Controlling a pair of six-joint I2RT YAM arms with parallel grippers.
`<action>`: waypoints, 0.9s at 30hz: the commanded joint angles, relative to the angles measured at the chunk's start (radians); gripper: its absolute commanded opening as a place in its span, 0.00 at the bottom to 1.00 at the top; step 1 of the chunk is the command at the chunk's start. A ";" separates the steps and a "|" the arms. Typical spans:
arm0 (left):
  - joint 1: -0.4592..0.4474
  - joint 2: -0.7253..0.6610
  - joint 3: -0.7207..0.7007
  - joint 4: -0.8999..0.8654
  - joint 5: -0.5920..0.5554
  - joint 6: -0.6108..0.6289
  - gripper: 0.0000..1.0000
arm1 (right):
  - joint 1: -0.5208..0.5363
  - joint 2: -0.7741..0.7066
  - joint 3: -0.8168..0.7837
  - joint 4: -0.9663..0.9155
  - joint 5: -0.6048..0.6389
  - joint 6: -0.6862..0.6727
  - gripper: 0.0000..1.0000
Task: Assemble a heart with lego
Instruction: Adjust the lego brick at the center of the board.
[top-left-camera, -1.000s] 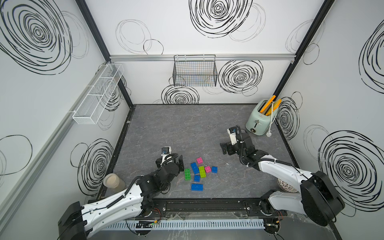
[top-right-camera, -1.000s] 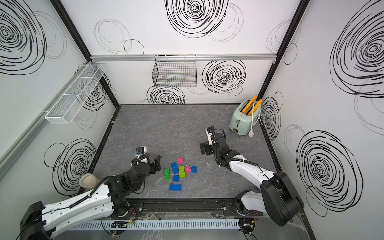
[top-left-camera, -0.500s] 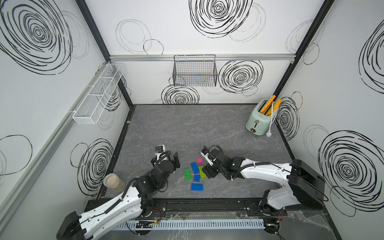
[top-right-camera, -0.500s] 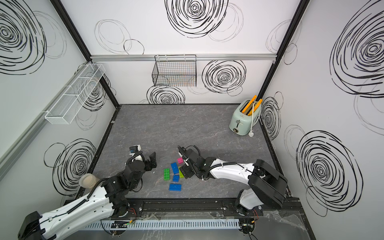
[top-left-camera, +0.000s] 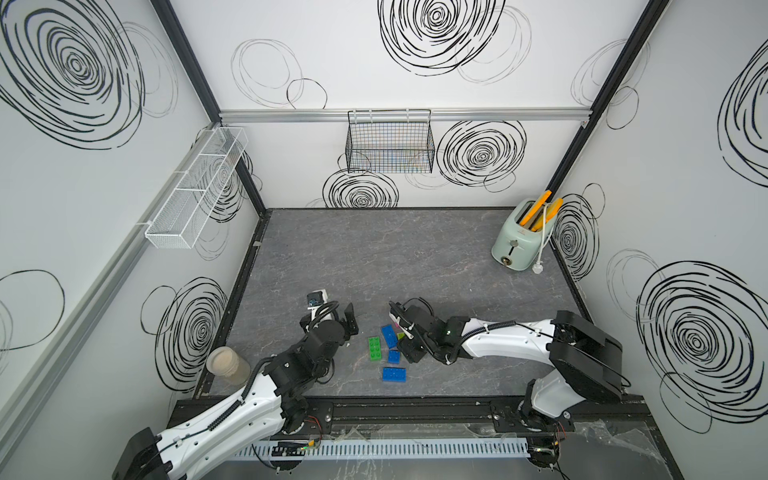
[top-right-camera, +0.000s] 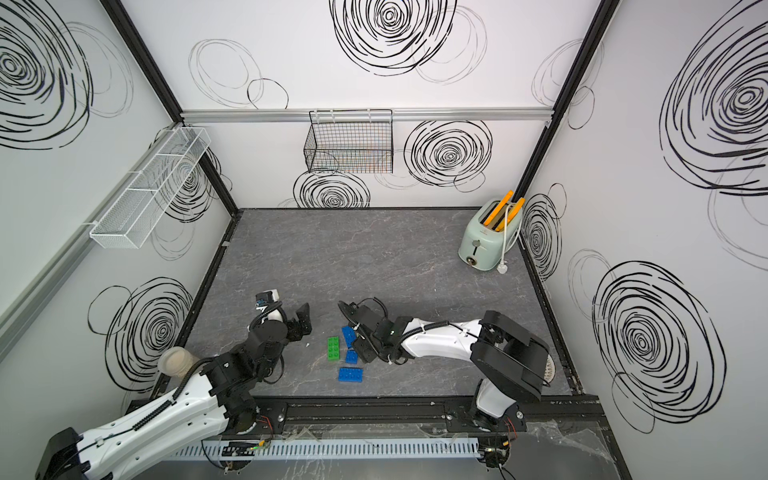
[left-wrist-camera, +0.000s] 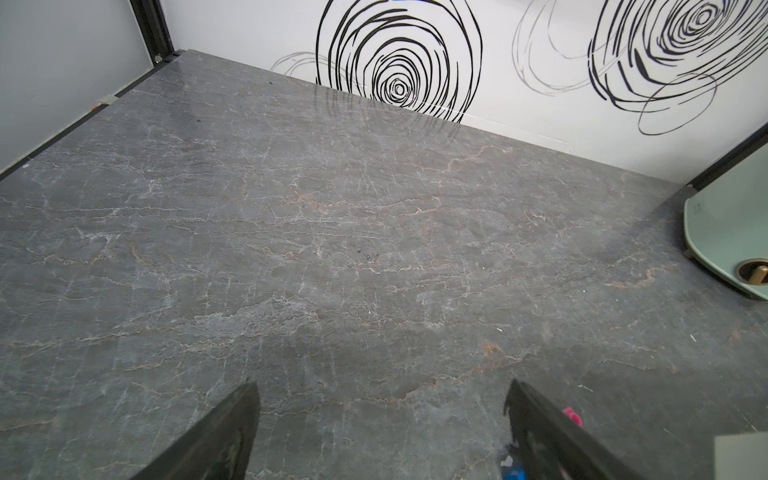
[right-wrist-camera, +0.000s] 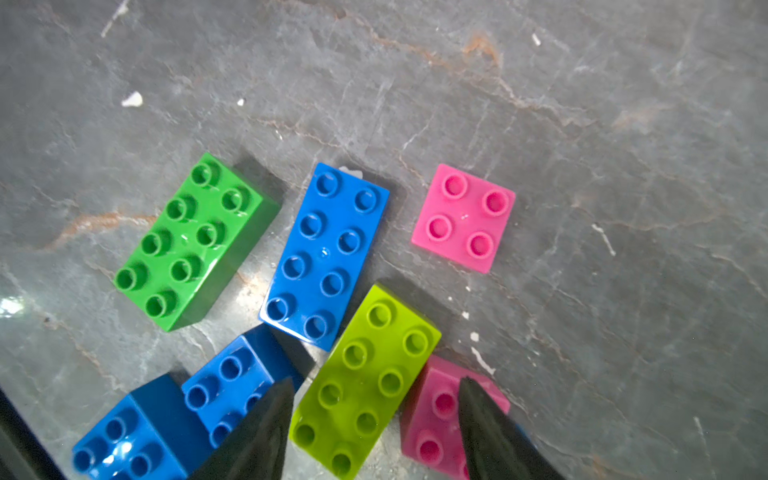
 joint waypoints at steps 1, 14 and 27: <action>0.008 -0.022 -0.013 0.017 -0.004 -0.025 0.97 | 0.011 0.039 0.038 -0.027 0.029 0.025 0.63; 0.010 -0.039 -0.022 0.019 0.005 -0.027 0.97 | 0.030 0.097 0.049 -0.065 0.108 0.007 0.52; 0.011 -0.039 -0.022 0.023 0.013 -0.029 0.97 | 0.007 -0.084 -0.009 -0.083 0.135 -0.073 0.73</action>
